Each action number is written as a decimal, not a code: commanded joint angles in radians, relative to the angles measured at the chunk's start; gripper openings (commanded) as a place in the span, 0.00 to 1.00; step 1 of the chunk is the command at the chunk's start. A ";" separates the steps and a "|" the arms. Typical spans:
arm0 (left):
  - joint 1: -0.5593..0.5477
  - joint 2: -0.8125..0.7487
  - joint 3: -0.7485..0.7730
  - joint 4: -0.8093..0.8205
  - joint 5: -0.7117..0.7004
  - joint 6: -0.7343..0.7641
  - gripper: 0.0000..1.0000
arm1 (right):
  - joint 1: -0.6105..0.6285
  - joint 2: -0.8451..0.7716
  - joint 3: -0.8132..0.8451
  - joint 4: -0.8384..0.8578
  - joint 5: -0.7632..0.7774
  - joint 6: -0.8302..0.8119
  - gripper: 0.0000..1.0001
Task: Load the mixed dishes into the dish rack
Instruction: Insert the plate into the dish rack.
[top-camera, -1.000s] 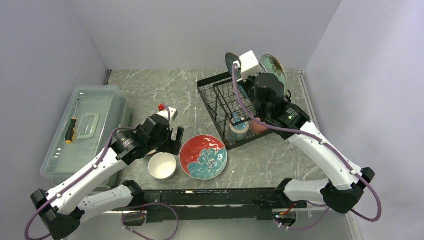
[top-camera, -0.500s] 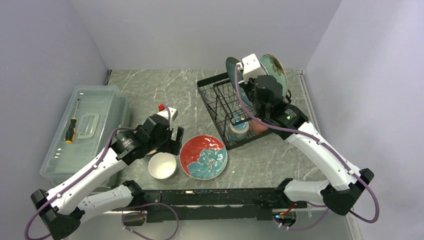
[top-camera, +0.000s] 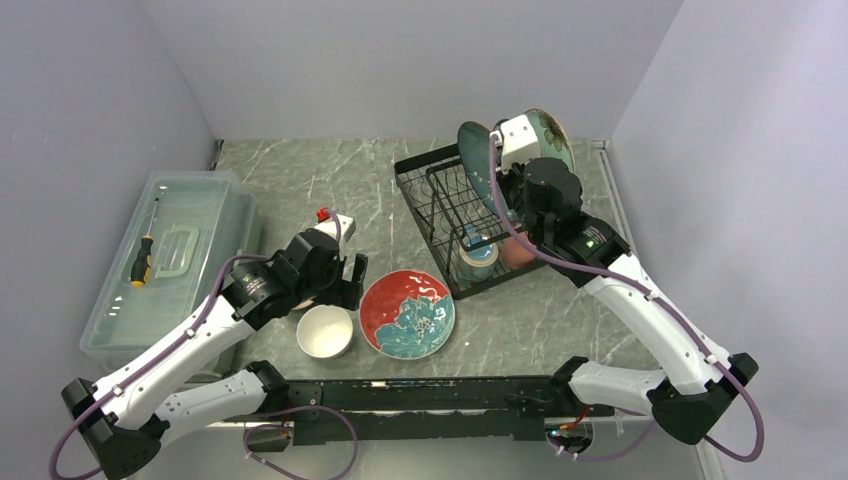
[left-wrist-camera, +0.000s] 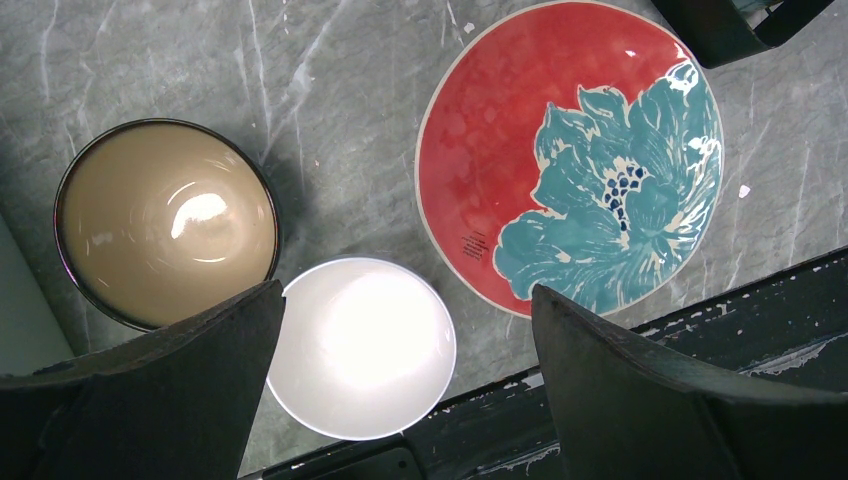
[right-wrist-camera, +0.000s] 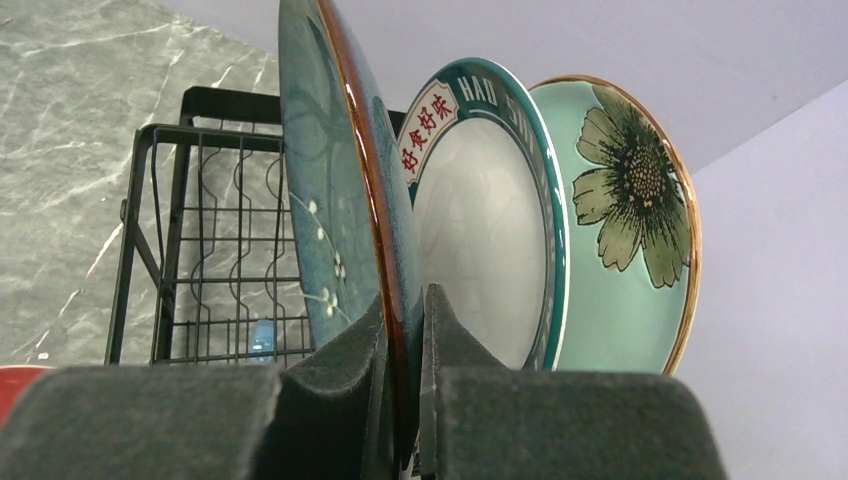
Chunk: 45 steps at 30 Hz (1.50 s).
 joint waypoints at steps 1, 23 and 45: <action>-0.002 -0.003 0.001 0.008 -0.016 0.005 0.99 | -0.014 -0.063 0.020 0.168 -0.013 0.037 0.00; -0.002 0.003 0.001 0.008 -0.017 0.005 0.99 | -0.054 -0.083 -0.068 0.173 -0.066 0.120 0.00; -0.002 0.011 0.003 0.003 -0.021 0.003 0.99 | -0.056 -0.069 -0.074 0.143 -0.051 0.212 0.03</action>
